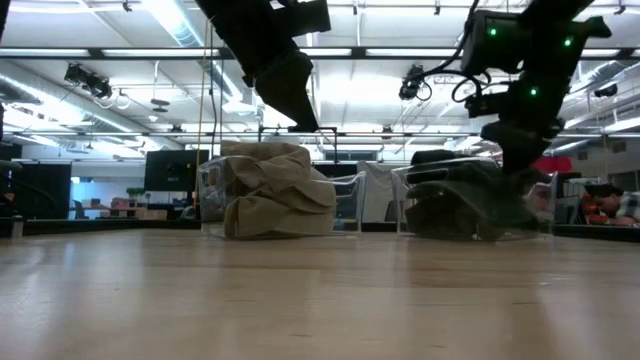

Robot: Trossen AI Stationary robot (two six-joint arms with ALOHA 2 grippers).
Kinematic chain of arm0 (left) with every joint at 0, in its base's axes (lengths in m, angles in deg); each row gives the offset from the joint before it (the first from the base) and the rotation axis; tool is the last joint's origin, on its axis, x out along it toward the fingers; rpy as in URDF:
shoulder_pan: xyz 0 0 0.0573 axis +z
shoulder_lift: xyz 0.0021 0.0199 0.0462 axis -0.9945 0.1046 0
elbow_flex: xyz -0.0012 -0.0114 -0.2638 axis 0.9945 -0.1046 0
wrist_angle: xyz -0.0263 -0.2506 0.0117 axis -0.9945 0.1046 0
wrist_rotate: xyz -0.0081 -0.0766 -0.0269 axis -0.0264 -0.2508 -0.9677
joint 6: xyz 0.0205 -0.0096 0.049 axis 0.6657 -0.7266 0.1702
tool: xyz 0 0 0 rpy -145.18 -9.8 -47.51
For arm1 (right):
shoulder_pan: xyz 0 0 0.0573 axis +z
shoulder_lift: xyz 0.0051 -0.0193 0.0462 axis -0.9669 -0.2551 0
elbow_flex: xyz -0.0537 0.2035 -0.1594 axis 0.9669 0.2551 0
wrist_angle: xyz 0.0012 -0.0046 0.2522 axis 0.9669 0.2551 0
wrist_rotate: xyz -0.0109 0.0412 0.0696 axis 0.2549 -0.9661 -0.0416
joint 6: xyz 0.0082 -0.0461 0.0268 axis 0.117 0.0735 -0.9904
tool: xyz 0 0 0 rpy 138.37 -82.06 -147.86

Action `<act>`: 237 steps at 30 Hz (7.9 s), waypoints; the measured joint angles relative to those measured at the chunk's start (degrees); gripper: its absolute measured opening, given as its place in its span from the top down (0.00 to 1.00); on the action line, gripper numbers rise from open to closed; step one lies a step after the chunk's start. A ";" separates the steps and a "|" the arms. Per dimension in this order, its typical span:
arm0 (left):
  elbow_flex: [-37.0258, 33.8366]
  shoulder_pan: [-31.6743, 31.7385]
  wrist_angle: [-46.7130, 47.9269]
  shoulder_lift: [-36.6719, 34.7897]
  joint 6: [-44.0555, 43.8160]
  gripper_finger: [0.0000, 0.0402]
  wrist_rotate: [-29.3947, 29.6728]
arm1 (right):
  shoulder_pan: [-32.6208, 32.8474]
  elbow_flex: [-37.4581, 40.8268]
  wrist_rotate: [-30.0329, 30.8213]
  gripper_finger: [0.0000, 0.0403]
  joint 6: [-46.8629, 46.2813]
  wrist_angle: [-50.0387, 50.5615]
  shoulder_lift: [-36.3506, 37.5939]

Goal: Pick & Place hat
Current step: Put the black cap into the right transparent bin, then return to Home Position

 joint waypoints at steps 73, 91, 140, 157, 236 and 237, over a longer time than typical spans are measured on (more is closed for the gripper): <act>0.02 0.74 -0.83 0.00 -0.04 0.53 0.00 | -23.02 -8.99 -21.94 1.00 13.02 5.38 -6.99; 0.02 0.94 -0.80 0.00 -0.01 0.53 0.00 | -24.44 -8.72 -22.92 0.94 15.99 2.69 -12.00; -39.02 3.73 -18.30 -61.76 0.87 0.75 -17.07 | -9.22 16.47 -40.52 0.77 35.07 -34.61 43.46; -60.76 3.78 -31.01 -84.81 16.45 0.82 -20.52 | -9.24 27.84 -42.82 0.77 34.00 -48.52 54.36; -70.86 3.78 -30.29 -98.14 16.39 0.82 -38.03 | -9.21 40.01 -29.60 0.77 29.65 -54.17 54.71; -70.86 3.78 -30.29 -98.14 16.39 0.82 -38.03 | -9.22 40.01 -29.59 0.77 29.33 -53.94 54.71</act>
